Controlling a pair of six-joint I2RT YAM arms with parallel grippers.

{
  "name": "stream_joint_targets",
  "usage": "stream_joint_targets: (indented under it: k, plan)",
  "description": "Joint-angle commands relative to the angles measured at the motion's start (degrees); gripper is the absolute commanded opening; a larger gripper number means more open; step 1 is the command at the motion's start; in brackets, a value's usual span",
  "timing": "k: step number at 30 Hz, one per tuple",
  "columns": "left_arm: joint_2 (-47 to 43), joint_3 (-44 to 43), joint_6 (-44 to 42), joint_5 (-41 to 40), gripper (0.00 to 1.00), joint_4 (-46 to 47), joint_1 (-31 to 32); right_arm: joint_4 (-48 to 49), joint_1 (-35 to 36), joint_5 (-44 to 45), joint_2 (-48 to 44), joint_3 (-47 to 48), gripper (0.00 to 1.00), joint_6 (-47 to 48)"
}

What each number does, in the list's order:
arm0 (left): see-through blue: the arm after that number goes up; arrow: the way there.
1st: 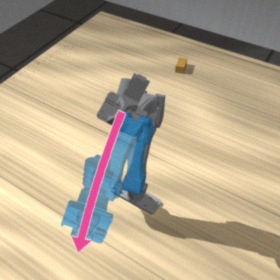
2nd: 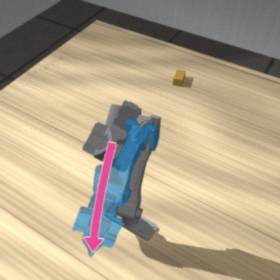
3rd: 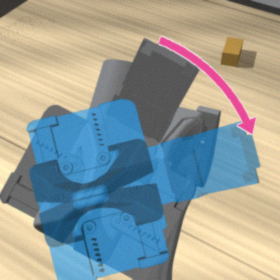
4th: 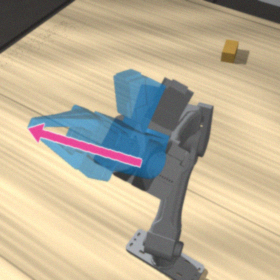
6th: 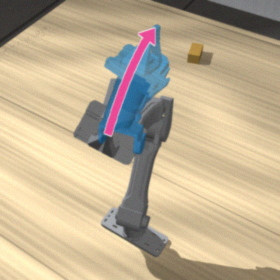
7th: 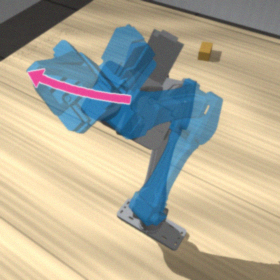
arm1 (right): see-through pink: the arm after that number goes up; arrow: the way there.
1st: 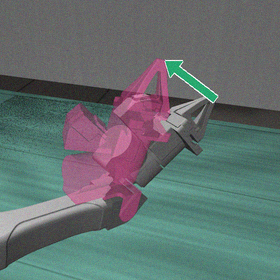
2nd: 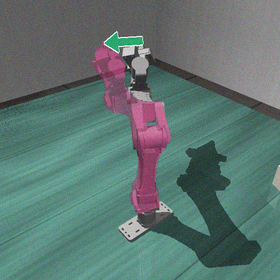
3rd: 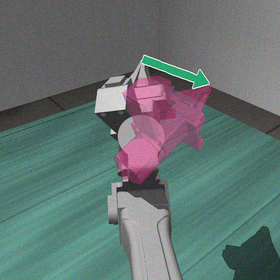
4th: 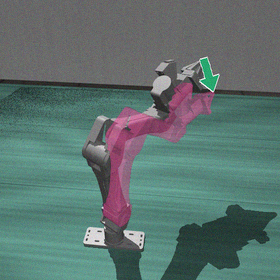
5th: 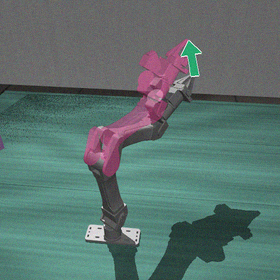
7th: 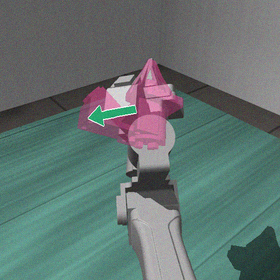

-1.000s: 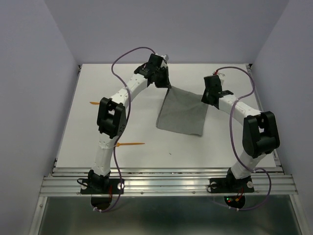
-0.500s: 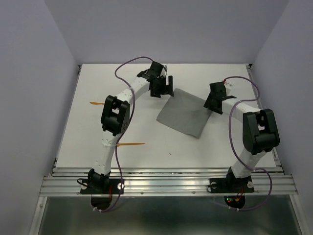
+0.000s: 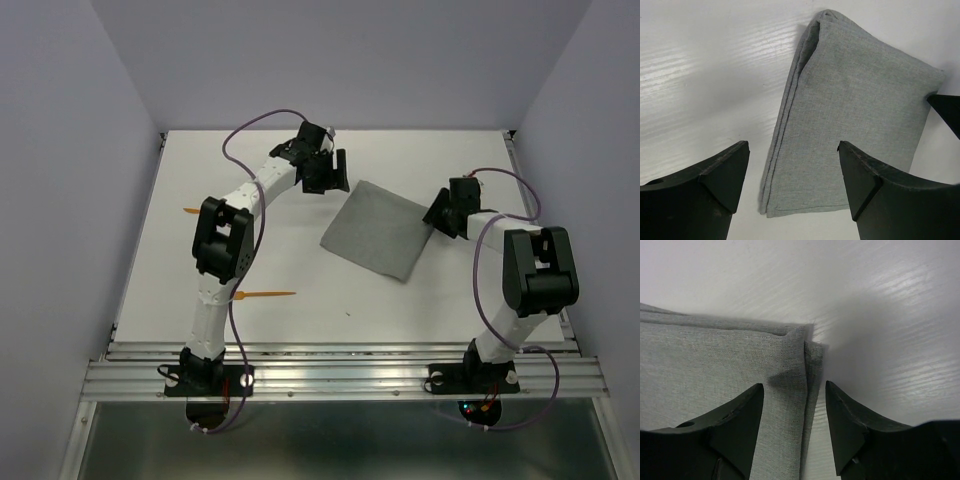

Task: Fold the napkin into a case and place the utensils inside
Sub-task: Smooth out the upper triangle-folded napkin at the center of the board.

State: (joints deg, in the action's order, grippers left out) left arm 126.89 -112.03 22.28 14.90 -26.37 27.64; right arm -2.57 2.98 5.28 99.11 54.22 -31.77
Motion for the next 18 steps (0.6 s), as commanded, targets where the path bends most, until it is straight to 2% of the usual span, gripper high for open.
stream_joint_targets:
  k: [1, 6, 9, 10, 12, 13, 18]
  plan:
    - [-4.5, 1.0, -1.4, -0.2, 0.82, 0.8, 0.1, 4.4, -0.5, -2.4, 0.7, 0.8, 0.58, -1.1]
    - [-4.7, 1.7, -1.5, -0.1, 0.82, 0.8, 0.2, 4.2, -0.5, -0.5, 4.1, 2.4, 0.56, -1.0]
    - [-4.7, 2.3, -1.6, 0.0, 0.81, 1.1, 0.2, 4.0, -1.0, -0.3, 5.7, 2.8, 0.38, -0.8]
    - [-4.6, 2.5, -1.6, 0.0, 0.81, 1.1, 0.2, 4.0, -1.0, -0.4, 6.6, 3.2, 0.25, -0.7]
    - [-4.6, 2.6, -1.6, 0.0, 0.81, 1.1, 0.2, 3.8, -1.0, -0.8, 7.1, 3.5, 0.13, -0.2]
    - [-4.5, 2.7, -1.6, 0.1, 0.81, 1.1, 0.2, 3.9, -1.0, -1.8, 7.1, 3.6, 0.03, 0.0]
    - [-4.5, 3.0, -1.4, 0.2, 0.81, 1.1, 0.2, 5.9, -1.0, -10.6, 5.9, 5.0, 0.01, 5.0]
